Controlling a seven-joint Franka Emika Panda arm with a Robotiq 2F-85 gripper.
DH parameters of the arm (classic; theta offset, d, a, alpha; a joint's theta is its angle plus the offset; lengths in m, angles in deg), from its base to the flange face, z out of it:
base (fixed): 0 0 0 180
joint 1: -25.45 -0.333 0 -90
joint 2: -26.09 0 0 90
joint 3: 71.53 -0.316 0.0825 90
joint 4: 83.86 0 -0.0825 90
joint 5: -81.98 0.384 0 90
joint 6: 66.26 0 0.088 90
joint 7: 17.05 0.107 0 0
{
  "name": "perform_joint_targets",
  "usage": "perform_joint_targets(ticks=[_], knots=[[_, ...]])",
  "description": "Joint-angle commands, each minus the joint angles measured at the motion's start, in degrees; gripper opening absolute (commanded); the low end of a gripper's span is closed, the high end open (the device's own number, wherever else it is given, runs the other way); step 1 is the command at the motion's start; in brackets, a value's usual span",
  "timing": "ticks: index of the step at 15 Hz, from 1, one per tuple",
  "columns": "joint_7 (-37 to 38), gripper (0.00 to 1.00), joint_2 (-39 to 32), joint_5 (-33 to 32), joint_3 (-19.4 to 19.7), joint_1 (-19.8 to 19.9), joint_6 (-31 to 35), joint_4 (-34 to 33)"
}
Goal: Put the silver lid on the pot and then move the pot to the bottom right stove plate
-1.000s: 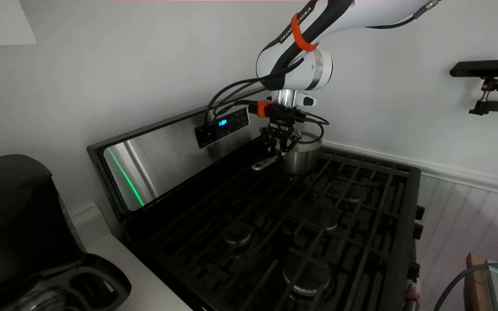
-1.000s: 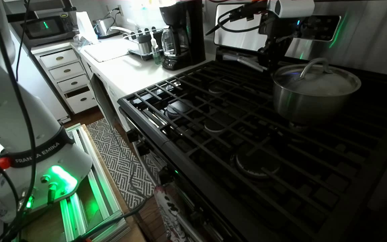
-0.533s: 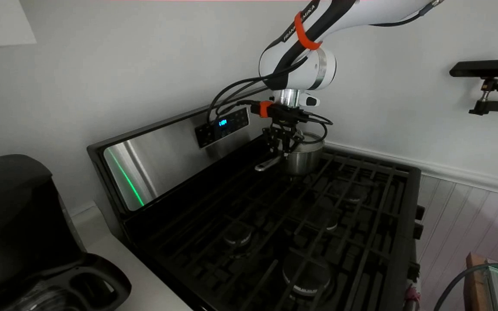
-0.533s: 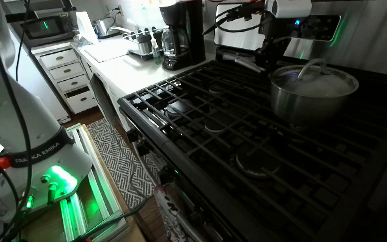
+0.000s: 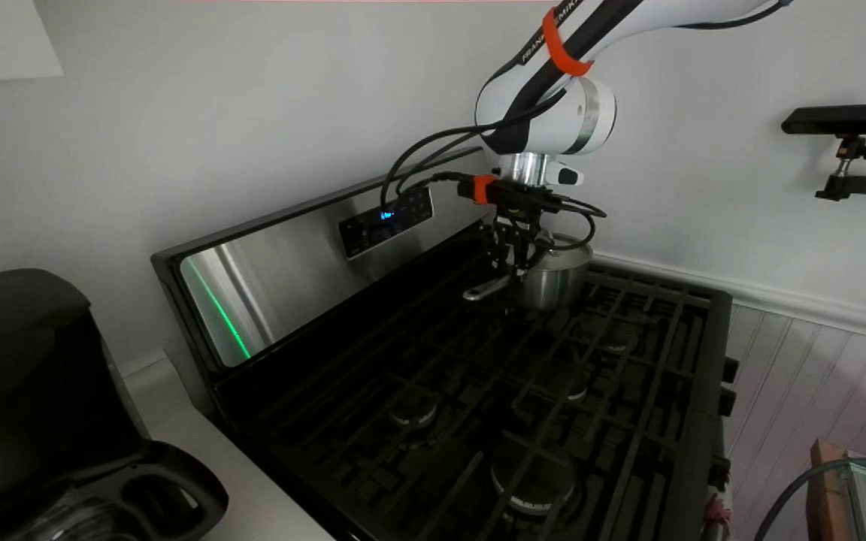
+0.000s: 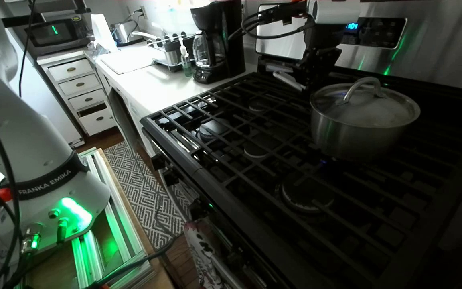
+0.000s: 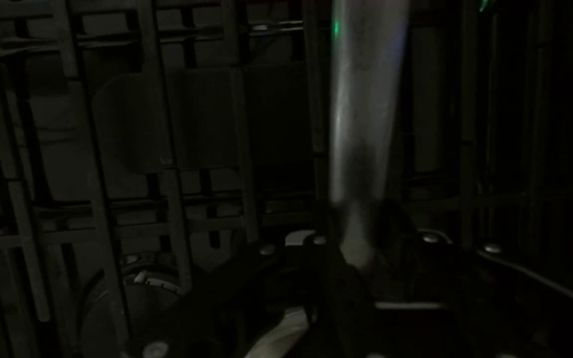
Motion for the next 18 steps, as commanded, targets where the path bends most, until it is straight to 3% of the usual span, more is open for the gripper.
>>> perform_joint_targets(ticks=[1,10,18], knots=[[3.3,0.07,5.8,-0.5,0.6,-0.4,1.8,7.0],[5.8,0.07,11.6,1.3,0.6,0.6,7.2,16.4],[6.5,0.07,15.3,0.6,1.9,2.6,8.0,21.1]])
